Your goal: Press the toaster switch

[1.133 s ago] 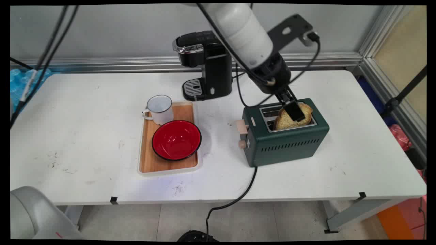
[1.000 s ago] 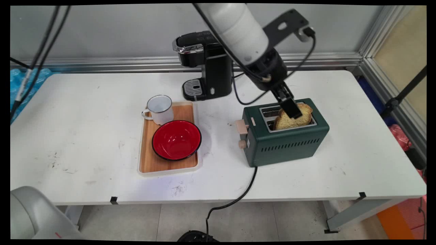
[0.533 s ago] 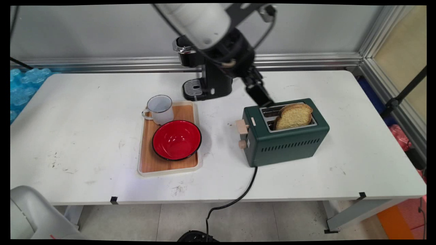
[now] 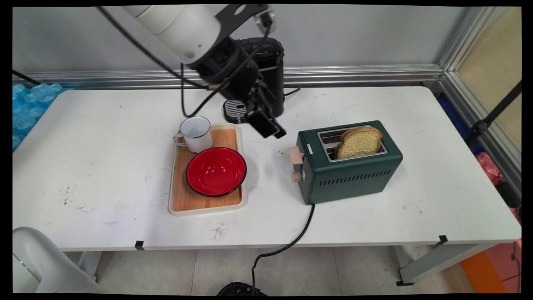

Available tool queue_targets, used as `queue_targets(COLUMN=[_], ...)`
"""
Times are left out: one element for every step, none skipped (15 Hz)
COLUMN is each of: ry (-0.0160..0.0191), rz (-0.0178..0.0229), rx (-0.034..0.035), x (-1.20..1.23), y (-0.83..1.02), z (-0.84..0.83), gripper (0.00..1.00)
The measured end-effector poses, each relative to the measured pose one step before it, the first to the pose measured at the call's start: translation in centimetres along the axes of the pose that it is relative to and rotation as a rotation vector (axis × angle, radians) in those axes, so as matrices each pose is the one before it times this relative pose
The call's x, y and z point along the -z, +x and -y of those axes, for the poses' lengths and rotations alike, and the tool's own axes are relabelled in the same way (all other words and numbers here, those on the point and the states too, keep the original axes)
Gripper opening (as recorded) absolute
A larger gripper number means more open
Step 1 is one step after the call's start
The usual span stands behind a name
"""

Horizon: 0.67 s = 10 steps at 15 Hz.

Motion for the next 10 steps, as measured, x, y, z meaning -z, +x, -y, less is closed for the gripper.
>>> queue_targets(ry=[0.00294,0.00233,0.00203,0.00198,0.00214,0.00144,0.00165,0.00127,0.00068,0.0007], rz=[0.0084,0.00436,0.00385,0.00373,0.00328,0.00164,0.00178,0.00123,-0.00093,-0.00097], rx=[-0.00107,-0.00038,-0.00066,-0.00092,-0.0018,-0.00089,-0.00063,0.00027,0.00005,0.00038], x=[-0.052,-0.15,-0.36,-0.446,-0.509,-0.481,-0.537,-0.553,-0.464,-0.509], y=[-0.606,-0.43,-0.384,-0.303,-0.225,-0.114,-0.121,-0.046,0.024,0.035], z=[-0.183,-0.158,-0.153,-0.131,-0.114,-0.072,-0.078,-0.065,-0.044,-0.045], gripper=[1.0,1.0,1.0,1.0,1.0,1.0,1.0,1.0,1.0,1.0])
